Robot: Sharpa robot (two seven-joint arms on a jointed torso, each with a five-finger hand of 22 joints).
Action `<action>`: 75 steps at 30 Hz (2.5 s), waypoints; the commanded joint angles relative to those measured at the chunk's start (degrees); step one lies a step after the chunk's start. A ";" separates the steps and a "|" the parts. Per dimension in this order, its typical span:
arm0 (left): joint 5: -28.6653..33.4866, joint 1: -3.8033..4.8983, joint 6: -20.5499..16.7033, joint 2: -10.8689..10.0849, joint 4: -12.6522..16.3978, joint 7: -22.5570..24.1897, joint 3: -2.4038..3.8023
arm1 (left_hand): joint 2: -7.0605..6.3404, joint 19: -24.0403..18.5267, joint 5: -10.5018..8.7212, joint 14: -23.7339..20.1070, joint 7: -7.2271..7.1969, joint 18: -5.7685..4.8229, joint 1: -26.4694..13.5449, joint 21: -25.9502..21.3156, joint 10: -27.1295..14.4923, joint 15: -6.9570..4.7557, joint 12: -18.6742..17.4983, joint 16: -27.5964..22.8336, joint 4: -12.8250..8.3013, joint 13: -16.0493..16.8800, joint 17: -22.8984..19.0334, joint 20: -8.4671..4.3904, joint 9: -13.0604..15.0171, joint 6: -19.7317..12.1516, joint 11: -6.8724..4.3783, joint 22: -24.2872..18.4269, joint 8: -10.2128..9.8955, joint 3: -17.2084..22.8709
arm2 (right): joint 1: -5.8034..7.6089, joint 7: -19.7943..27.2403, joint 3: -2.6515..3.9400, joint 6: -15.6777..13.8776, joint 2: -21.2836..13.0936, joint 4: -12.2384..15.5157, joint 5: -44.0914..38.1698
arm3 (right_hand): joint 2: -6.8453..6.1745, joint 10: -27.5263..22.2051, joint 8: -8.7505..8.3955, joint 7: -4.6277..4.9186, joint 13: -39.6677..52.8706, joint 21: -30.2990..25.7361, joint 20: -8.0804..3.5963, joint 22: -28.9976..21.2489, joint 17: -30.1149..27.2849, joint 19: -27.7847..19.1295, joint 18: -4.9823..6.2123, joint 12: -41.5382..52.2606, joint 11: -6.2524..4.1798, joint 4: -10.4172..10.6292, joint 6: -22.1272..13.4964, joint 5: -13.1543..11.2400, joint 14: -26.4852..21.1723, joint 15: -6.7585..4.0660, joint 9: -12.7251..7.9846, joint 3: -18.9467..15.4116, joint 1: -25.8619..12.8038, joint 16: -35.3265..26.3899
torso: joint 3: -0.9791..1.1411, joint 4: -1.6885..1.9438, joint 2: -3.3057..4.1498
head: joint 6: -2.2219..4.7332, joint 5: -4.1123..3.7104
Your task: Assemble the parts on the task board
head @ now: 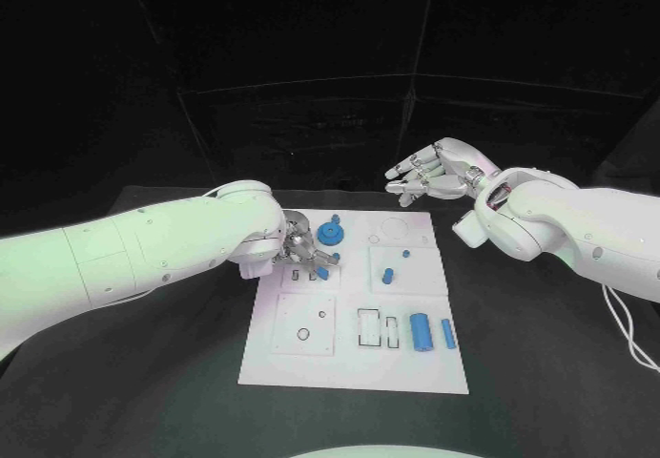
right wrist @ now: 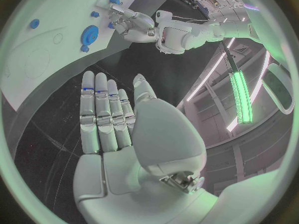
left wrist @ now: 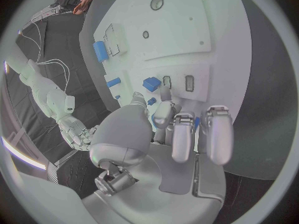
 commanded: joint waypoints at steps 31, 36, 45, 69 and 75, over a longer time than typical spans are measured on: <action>4.30 0.07 1.87 -0.25 0.43 0.62 -0.02 | 2.78 1.98 -0.15 5.95 -0.23 -0.58 -2.04 0.43 1.30 -0.58 0.99 0.18 0.26 1.13 15.09 -0.80 0.16 1.38 -0.14 5.45 -0.33 -1.20 | 0.12 0.34 0.03 0.12 0.32 -0.43 0.08 | 0.10 -0.53 0.30 0.15 -0.18 -0.52 0.48 -0.19 -0.12 0.05 0.24 0.03 -0.02 -0.07 -0.37 0.27 -0.34 0.08 0.04 -0.46 -0.09 -0.34 | -0.01 -0.06 0.04 | -0.34 0.13; 5.35 0.07 0.98 -0.30 0.27 0.12 -0.02 | 2.99 1.89 -0.15 5.95 -0.22 -0.53 -2.18 0.30 1.25 -0.58 0.91 0.18 0.25 1.04 15.09 -0.81 0.13 1.38 -0.13 5.23 -0.45 -1.29 | 0.12 0.35 0.03 0.13 0.36 -0.47 0.08 | 0.10 -0.53 0.30 0.15 -0.18 -0.52 0.48 -0.19 -0.12 0.05 0.24 0.03 -0.02 -0.07 -0.37 0.27 -0.34 0.08 0.04 -0.46 -0.09 -0.34 | 0.01 0.00 0.01 | -0.33 0.01; 5.82 0.07 0.53 -0.38 0.23 -0.36 -0.02 | 3.05 1.90 -0.15 5.95 -0.20 -0.54 -2.21 0.31 1.23 -0.58 0.88 0.18 0.22 1.03 15.09 -0.81 0.11 1.34 -0.12 5.26 -0.52 -1.33 | 0.12 0.33 0.03 0.15 0.40 -0.50 0.08 | 0.10 -0.53 0.30 0.15 -0.18 -0.52 0.48 -0.19 -0.12 0.05 0.24 0.03 -0.02 -0.07 -0.37 0.27 -0.34 0.08 0.04 -0.46 -0.09 -0.34 | 0.02 -0.06 0.00 | -0.42 0.08; 5.88 0.07 -1.67 -0.31 -0.07 0.42 -0.02 | 3.19 1.85 -0.14 5.95 -0.09 -0.52 -1.38 0.25 1.15 -0.53 0.80 0.18 -0.32 1.01 15.09 -0.80 -0.02 1.17 -0.04 5.18 -1.07 -1.47 | 0.12 0.30 0.02 0.13 0.47 -0.53 0.08 | 0.13 -0.56 0.37 0.14 -0.23 -0.66 0.52 -0.28 -0.13 0.06 0.25 0.06 -0.02 -0.09 -0.34 0.33 -0.39 0.10 0.06 -0.52 -0.12 -0.40 | 0.01 -0.06 0.00 | -0.62 0.05; 5.88 0.07 -1.79 -0.26 -0.12 0.66 -0.02 | 3.22 1.84 -0.14 5.95 -0.08 -0.52 -1.29 0.24 1.12 -0.53 0.75 0.18 -0.36 0.96 15.09 -0.80 -0.04 1.16 -0.03 5.17 -1.12 -1.47 | 0.12 0.29 0.02 0.10 0.46 -0.53 0.08 | 0.13 -0.56 0.37 0.14 -0.23 -0.66 0.52 -0.28 -0.13 0.06 0.25 0.06 -0.02 -0.09 -0.34 0.33 -0.39 0.10 0.06 -0.52 -0.12 -0.40 | 0.02 -0.03 -0.01 | -0.67 -0.01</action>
